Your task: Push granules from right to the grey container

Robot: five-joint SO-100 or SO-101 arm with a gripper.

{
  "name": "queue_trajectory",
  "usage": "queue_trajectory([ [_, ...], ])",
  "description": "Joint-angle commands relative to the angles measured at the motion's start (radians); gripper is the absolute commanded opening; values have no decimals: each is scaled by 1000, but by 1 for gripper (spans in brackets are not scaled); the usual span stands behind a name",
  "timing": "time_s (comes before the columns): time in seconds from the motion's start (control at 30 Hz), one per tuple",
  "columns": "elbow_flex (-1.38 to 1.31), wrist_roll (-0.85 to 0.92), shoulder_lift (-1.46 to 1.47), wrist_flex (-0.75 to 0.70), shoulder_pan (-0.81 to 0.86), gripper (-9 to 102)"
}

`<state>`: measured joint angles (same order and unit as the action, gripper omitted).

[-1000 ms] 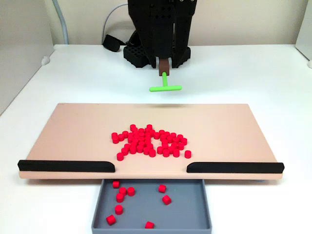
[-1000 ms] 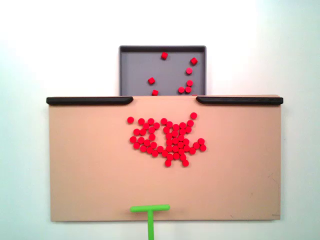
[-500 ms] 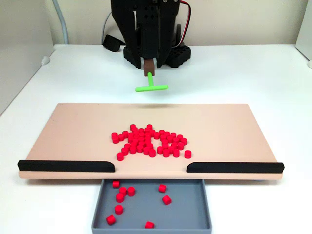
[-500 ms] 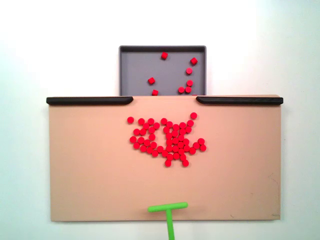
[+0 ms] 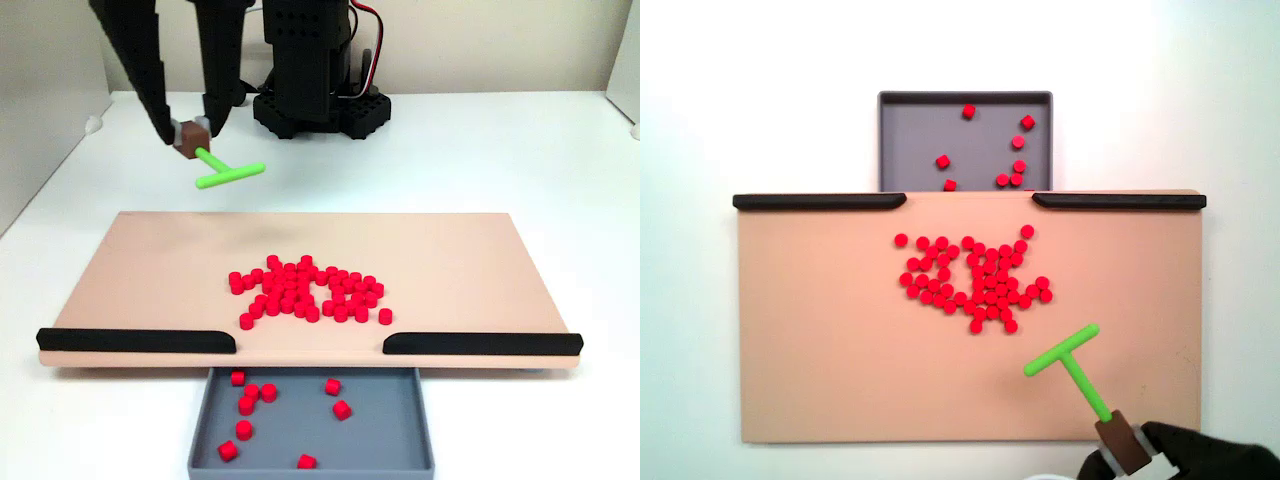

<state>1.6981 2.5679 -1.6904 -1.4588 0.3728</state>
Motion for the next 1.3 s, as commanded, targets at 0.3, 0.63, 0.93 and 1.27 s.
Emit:
queue_trajectory([
  [0.3,-265,1026,255,-3,86,0],
  [0.63,-426,1275,423,-3,104,0],
  [0.93,-482,1279,500,-3,75,0],
  [1.27,-611,1348,617,-3,69,0],
])
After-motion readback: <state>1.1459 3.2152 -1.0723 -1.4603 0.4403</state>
